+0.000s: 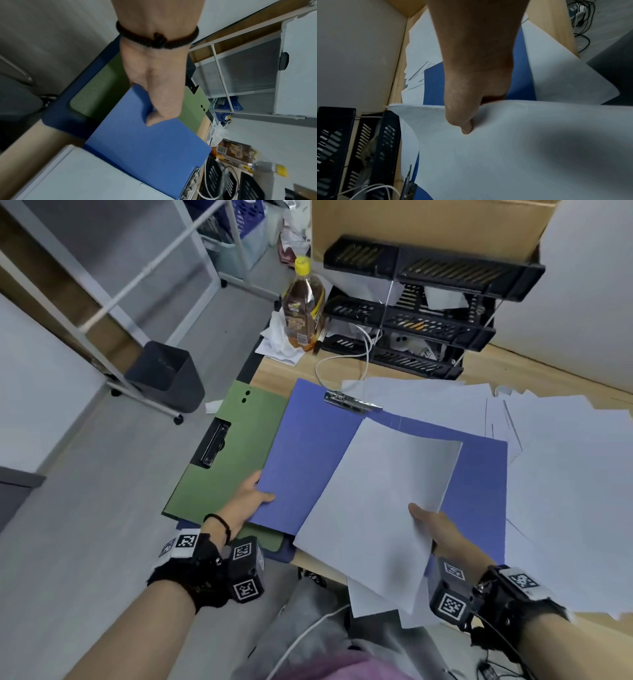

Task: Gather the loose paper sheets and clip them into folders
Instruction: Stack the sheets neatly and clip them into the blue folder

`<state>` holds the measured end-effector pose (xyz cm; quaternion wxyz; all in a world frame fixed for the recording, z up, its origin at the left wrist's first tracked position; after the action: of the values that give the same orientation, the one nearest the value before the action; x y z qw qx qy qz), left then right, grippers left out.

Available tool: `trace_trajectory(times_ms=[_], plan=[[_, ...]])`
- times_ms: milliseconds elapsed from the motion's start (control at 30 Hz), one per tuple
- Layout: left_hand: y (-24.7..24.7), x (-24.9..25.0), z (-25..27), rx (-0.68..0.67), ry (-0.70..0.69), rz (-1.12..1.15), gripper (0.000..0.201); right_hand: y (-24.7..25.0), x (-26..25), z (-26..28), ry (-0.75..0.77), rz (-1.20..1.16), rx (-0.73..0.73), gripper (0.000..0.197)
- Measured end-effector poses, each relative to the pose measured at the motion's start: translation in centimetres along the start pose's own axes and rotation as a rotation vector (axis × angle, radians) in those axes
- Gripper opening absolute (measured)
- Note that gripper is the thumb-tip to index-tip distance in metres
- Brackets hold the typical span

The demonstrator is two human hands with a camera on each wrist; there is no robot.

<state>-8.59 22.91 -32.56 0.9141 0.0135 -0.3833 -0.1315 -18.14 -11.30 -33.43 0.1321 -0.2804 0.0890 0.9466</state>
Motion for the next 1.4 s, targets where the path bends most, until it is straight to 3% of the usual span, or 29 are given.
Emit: trace_trajectory(times_ms=[33,133,167,200,333,500,600,800,933,967,1133,1300,1400], plan=[[0.5,-0.2,-0.5,0.066,-0.012,-0.082,0.054,0.1,0.0,0.1,0.0,0.003,-0.013,0.029],[2.2,0.3,-2.2,0.433,-0.115,-0.427,0.057,1.5,0.1,0.2,-0.011,0.012,0.009,0.03],[1.8,0.8,-2.7,0.471,-0.151,-0.47,0.053,2.4,0.3,0.2,-0.014,0.005,0.023,0.03],[0.8,1.3,-3.3,0.423,-0.18,-0.451,0.048,3.3,0.4,0.3,-0.02,-0.003,0.033,0.031],[-7.5,4.3,-4.1,0.004,-0.2,-0.426,0.028,7.0,1.0,0.5,-0.008,-0.048,0.073,0.031],[-15.7,5.7,-4.5,-0.153,-0.203,-0.499,0.029,11.0,2.0,0.6,-0.007,-0.137,0.112,0.028],[-18.3,5.1,-4.8,-0.12,-0.156,-0.513,0.033,13.1,2.3,-0.2,-0.022,-0.105,0.111,0.033],[-18.7,4.3,-5.3,0.041,-0.087,-0.533,0.031,14.6,0.7,-2.5,-0.028,0.052,0.018,0.039],[-19.0,4.3,-5.5,0.094,-0.052,-0.521,0.029,16.3,0.3,-6.0,-0.007,0.197,-0.049,0.094],[-19.1,4.2,-5.5,0.114,-0.039,-0.526,0.028,16.4,0.2,-6.9,0.013,0.216,-0.072,0.093],[-20.1,4.1,-5.1,0.202,-0.021,-0.484,0.029,15.0,-3.2,-5.5,0.052,0.323,-0.158,0.028],[-22.4,5.6,-4.8,0.15,-0.049,-0.365,0.037,15.1,-2.3,-6.3,0.018,0.322,-0.16,0.037],[-23.9,6.5,-5.2,0.104,-0.043,-0.331,0.041,15.1,-2.1,-6.5,0.025,0.288,-0.148,0.028]])
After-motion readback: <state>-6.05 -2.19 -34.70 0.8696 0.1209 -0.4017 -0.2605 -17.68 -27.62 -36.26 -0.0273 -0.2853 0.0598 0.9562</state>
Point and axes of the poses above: each hand's wrist, its own z-axis away from the middle knuckle, its own y-axis out of the back of the hand, x = y × z, the point moved 5 cm from there along -z, towards the middle knuckle, and after that the axes turned 1 degree about x, right-handed, at the moved point
